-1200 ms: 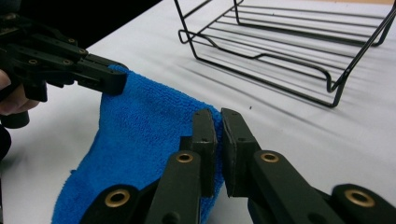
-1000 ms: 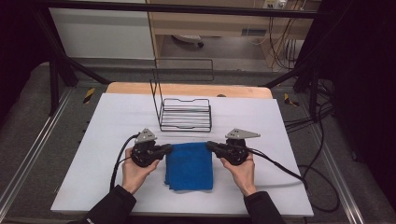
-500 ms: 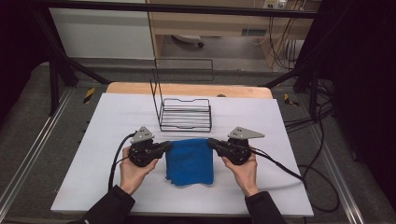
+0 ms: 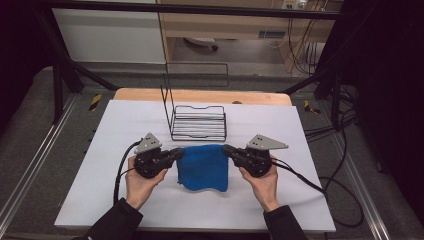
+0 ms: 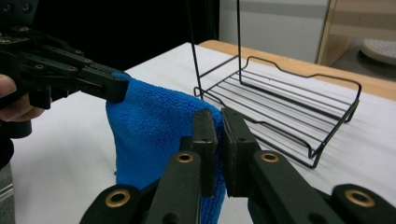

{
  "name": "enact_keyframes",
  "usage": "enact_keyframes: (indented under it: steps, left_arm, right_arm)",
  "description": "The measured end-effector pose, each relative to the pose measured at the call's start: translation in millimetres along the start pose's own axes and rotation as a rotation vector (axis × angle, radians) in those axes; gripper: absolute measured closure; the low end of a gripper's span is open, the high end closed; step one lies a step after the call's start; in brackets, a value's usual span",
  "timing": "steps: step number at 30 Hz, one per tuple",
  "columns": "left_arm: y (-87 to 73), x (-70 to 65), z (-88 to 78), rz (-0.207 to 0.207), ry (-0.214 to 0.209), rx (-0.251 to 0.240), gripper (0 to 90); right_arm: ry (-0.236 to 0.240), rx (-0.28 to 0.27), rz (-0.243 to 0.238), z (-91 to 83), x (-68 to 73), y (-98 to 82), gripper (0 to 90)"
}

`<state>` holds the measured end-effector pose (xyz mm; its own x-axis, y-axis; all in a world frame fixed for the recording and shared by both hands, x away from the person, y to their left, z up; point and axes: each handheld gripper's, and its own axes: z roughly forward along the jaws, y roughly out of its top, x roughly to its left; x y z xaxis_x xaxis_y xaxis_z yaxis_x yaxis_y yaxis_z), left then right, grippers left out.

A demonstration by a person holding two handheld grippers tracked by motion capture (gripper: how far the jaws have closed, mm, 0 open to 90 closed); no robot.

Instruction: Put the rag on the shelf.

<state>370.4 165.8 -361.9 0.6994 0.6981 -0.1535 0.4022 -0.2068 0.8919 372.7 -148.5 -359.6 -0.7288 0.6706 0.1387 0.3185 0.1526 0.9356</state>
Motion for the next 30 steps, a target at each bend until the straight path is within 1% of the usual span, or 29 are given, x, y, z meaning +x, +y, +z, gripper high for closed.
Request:
enact_keyframes:
  steps: [11,16,22,25,30]
  left_arm:
    - [9.4,-7.6,-12.4,0.022,0.005,-0.065,83.8]
    - [13.4,-9.4,-17.1,0.026,0.007,-0.084,83.8]
    - [22.4,-11.2,-25.0,0.037,0.01,-0.121,83.8]
    - [26.5,-11.9,-26.8,0.042,0.009,-0.133,83.9]
    - [32.9,-14.4,-28.6,0.052,0.007,-0.155,83.8]
  right_arm:
    - [0.007,-0.062,-0.021,-11.3,6.8,10.2,85.4]
    - [0.008,-0.08,-0.033,-15.0,10.6,14.5,85.4]
    - [0.014,-0.11,-0.037,-20.0,15.3,19.9,85.4]
    - [0.012,-0.124,-0.045,-22.7,16.8,23.2,85.5]
    - [-0.004,-0.153,-0.058,-27.9,19.1,29.8,85.5]
